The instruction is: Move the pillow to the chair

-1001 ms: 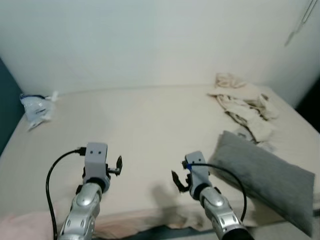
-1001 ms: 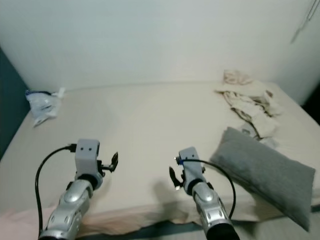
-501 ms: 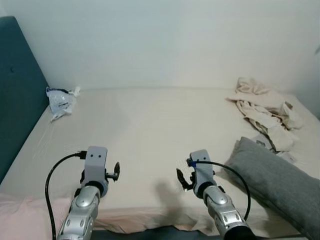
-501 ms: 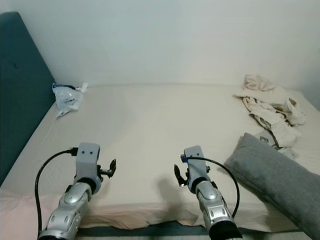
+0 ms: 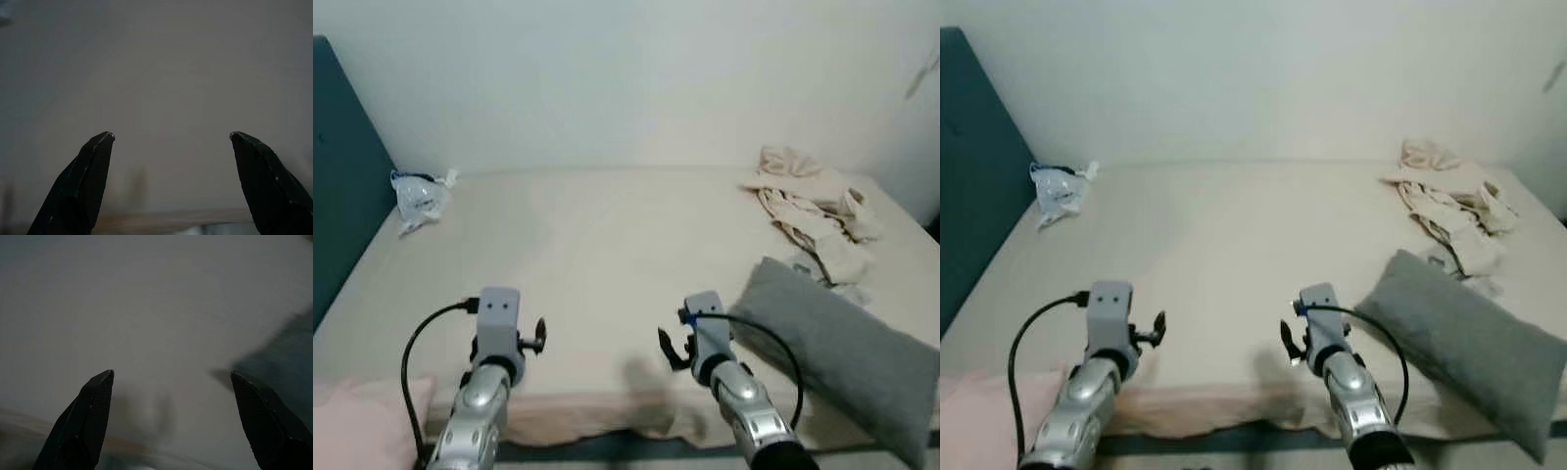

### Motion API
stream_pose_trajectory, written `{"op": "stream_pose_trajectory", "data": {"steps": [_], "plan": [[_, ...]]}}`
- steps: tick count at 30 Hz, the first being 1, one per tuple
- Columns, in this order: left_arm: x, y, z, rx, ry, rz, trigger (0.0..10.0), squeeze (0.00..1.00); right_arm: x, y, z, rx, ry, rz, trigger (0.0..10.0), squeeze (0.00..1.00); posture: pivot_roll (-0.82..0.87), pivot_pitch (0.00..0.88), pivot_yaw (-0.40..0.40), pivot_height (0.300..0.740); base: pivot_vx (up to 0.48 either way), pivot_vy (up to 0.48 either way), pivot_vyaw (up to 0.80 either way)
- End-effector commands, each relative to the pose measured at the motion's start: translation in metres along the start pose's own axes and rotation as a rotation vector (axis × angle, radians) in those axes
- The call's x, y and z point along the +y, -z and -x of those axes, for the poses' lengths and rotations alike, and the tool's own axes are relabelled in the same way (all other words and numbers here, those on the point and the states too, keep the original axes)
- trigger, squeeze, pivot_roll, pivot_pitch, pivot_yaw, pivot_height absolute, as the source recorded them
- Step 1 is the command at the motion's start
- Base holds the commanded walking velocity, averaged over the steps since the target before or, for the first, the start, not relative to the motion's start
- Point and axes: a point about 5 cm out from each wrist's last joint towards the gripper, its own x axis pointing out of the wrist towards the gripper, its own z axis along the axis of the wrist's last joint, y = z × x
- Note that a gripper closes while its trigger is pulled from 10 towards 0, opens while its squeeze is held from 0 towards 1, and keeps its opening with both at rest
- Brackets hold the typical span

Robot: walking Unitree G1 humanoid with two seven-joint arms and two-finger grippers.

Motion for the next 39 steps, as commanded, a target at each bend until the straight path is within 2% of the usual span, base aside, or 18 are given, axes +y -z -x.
{"op": "stream_pose_trajectory", "data": {"steps": [1, 21, 23, 25, 34, 39], "plan": [[0.0045, 0.0018, 0.0008, 0.012, -0.01, 0.005, 10.0, 0.0, 0.0031, 0.0035, 0.0007, 0.01, -0.006, -0.021, 10.0, 0.0, 0.04, 0.087, -0.025, 0.74, 0.0, -0.48, 0.0], [0.0036, 0.001, 0.0019, 0.012, -0.004, -0.001, 10.0, 0.0, 0.0025, 0.0054, 0.0021, 0.013, -0.001, -0.029, 10.0, 0.0, 0.04, 0.093, -0.022, 0.74, 0.0, -0.48, 0.0], [0.0025, 0.0025, 0.0019, 0.028, 0.005, 0.035, 10.0, 0.0, 0.0023, 0.0054, 0.0021, 0.014, -0.001, -0.029, 10.0, 0.0, 0.04, 0.094, -0.022, 0.74, 0.0, 0.0, 0.0], [0.0027, 0.0024, 0.002, 0.028, 0.005, 0.037, 10.0, 0.0, 0.0024, 0.0055, 0.0021, 0.014, -0.002, -0.029, 10.0, 0.0, 0.04, 0.094, -0.022, 0.74, 0.0, 0.191, 0.0], [0.002, 0.0024, 0.0019, 0.038, 0.008, 0.015, 10.0, 0.0, 0.0027, 0.0064, 0.0026, 0.016, 0.0, -0.03, 10.0, 0.0, 0.04, 0.087, -0.019, 0.74, 0.0, 0.455, 0.0], [0.0023, 0.0034, 0.0019, 0.042, 0.004, 0.005, 10.0, 0.0, 0.0025, 0.0076, 0.003, 0.018, 0.001, -0.031, 10.0, 0.0, 0.04, 0.085, -0.018, 0.74, 0.0, 0.0, 0.0]]}}
